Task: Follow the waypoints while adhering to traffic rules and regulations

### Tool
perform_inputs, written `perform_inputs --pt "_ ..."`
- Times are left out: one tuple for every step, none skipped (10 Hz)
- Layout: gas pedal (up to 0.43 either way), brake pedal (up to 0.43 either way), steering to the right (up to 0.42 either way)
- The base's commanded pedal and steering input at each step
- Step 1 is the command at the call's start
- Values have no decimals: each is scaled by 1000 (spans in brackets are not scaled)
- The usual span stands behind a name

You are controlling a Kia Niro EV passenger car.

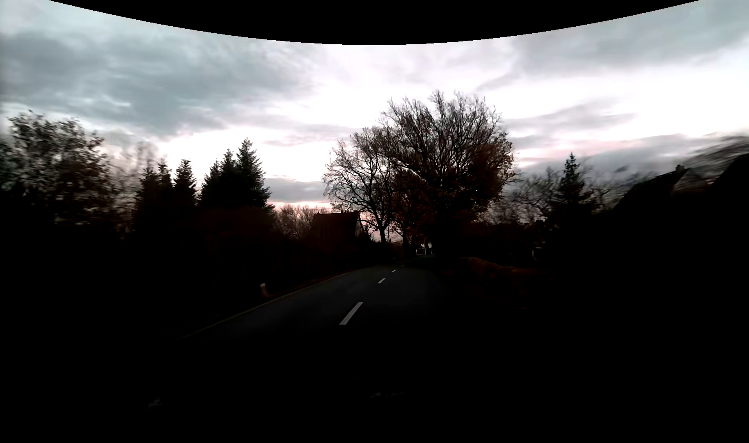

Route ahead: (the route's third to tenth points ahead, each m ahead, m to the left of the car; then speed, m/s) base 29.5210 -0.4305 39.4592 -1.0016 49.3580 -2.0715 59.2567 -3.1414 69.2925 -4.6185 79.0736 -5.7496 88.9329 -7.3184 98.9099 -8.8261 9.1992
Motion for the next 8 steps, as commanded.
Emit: perform_inputs --pt "67 0 9" --pt "67 0 9" --pt "67 0 9" --pt "67 0 9" --pt "67 0 9" --pt "79 0 9" --pt "110 0 9" --pt "110 0 9"
